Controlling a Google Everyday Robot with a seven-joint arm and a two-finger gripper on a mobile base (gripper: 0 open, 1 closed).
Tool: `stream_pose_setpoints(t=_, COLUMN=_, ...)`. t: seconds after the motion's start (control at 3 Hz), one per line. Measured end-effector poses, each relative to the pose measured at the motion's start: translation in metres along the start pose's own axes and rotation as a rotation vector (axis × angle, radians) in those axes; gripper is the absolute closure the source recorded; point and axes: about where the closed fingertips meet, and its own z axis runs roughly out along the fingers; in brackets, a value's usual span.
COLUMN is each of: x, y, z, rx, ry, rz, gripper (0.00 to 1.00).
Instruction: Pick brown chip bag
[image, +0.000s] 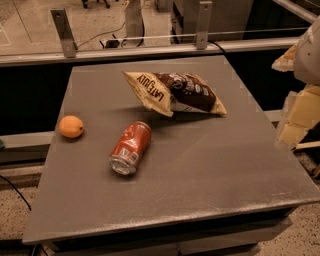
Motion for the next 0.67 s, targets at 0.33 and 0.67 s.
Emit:
stream_pose_setpoints(t=0.33, x=0.0, y=0.0, z=0.0, rx=0.0, ry=0.0, rz=0.0, gripper=0.0)
stream_pose_setpoints(t=0.67, x=-0.01, y=-0.005, z=0.007, rx=-0.014, ry=-0.009, rz=-0.036, gripper=0.0)
